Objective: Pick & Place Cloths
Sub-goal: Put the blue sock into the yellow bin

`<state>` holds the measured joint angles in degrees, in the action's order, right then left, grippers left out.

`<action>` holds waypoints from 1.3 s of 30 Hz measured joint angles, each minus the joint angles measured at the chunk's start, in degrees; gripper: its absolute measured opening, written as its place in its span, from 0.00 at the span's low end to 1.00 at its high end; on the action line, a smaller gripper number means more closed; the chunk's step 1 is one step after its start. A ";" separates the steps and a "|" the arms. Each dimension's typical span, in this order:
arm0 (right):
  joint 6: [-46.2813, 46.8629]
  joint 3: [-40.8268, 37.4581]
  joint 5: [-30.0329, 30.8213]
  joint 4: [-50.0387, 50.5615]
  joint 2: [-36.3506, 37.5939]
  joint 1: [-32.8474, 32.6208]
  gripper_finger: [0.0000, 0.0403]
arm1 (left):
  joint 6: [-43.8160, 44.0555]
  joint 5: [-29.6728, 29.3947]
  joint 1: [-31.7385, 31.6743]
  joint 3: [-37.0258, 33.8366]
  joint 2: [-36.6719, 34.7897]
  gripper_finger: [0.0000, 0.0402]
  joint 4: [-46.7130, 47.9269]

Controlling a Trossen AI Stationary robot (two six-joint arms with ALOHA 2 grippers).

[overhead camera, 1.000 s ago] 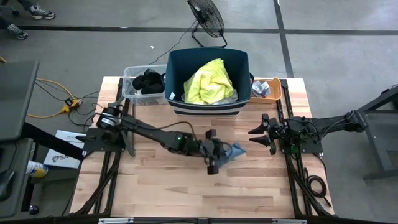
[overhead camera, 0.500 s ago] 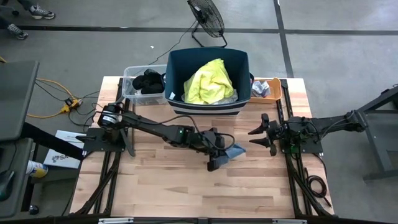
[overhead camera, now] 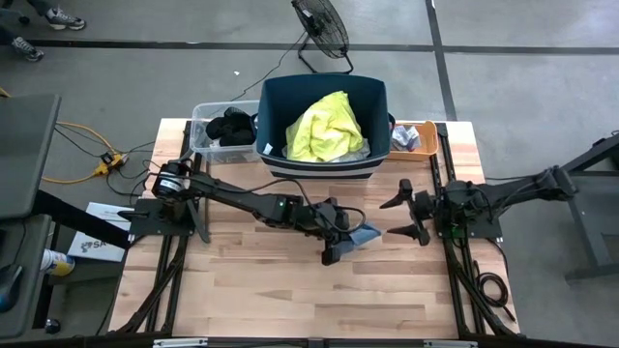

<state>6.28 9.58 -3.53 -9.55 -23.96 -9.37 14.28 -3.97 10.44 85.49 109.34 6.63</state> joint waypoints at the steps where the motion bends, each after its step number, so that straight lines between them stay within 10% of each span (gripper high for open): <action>1: -0.04 0.00 -0.09 -0.23 -0.96 -0.02 0.83 | -0.02 0.00 0.00 0.00 0.00 0.00 -0.02; 18: -2.47 0.02 -1.12 -13.66 -17.53 -3.89 0.82 | -0.02 0.48 0.02 0.00 0.00 0.00 -0.06; 39: -9.74 0.02 17.35 -29.10 -29.09 -16.37 0.82 | 1.92 -7.58 0.02 -0.02 0.00 0.00 -10.16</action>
<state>-3.46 9.61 13.82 -38.65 -53.05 -25.74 16.20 -11.54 10.46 85.47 109.34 -3.52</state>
